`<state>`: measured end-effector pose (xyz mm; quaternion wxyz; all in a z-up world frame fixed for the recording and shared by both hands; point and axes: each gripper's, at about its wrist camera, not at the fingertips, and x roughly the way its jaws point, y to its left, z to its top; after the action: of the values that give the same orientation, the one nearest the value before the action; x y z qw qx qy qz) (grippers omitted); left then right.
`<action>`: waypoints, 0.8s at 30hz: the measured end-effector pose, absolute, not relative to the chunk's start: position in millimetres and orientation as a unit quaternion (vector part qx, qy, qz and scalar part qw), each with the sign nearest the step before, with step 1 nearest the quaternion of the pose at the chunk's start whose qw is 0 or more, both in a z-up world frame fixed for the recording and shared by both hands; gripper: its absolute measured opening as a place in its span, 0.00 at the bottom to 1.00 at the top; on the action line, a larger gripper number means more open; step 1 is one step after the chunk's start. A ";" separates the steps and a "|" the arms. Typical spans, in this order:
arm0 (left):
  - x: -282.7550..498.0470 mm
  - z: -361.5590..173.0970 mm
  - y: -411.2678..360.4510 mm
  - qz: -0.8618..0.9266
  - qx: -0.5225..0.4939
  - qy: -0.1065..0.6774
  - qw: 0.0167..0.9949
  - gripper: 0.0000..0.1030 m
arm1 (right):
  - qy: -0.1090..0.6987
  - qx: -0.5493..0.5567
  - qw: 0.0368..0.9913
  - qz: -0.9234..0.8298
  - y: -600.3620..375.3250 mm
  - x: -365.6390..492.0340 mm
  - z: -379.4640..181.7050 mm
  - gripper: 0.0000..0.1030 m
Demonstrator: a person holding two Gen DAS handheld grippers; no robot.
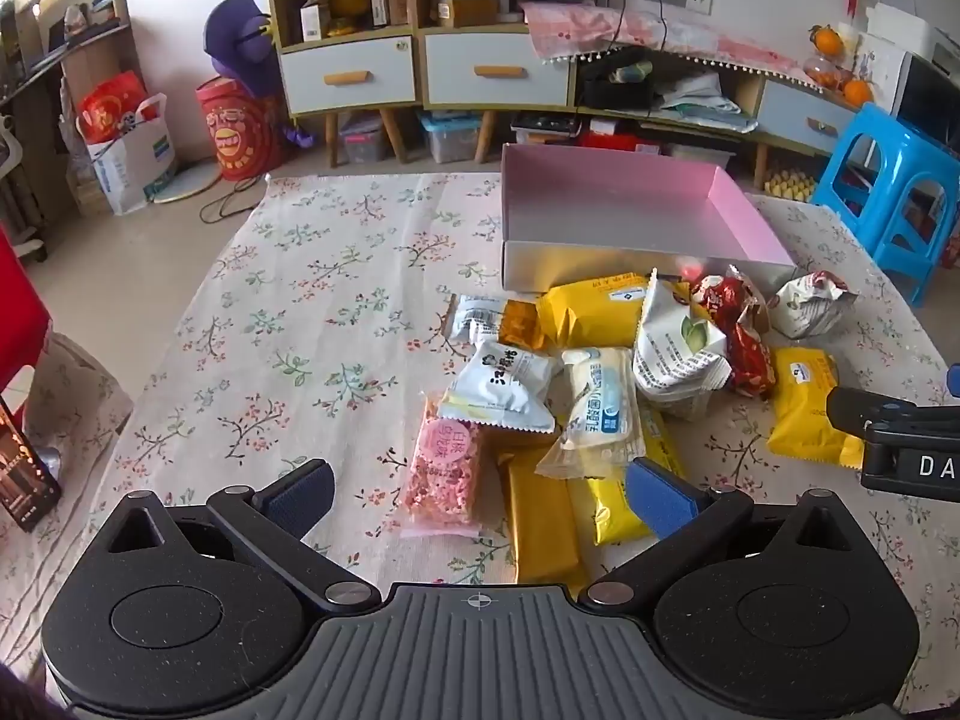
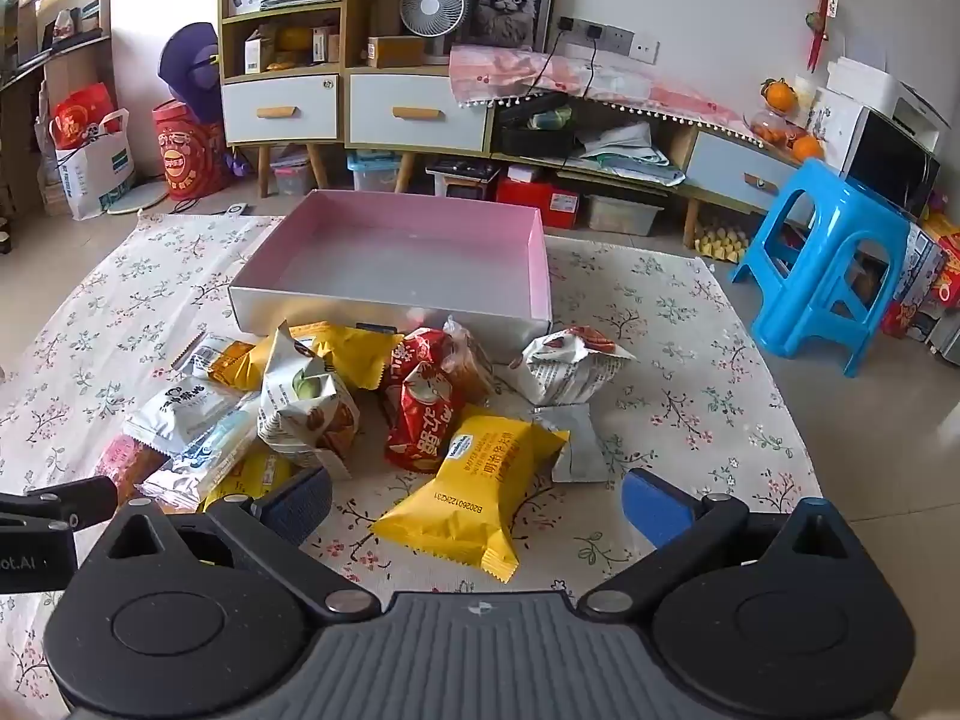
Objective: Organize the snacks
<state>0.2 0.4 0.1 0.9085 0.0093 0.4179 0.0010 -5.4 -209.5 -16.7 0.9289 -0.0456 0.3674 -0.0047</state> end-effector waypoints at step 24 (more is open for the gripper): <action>-1.0 -9.7 -0.6 -0.010 0.006 0.436 0.900 1.00 | 0.371 -0.034 0.928 0.003 -209.9 -7.4 -17.6 0.91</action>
<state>-1.0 -0.6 -9.7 0.8997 0.0057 0.4364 -0.0105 -7.4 -209.9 -17.6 0.9279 -0.0344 0.3713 0.0032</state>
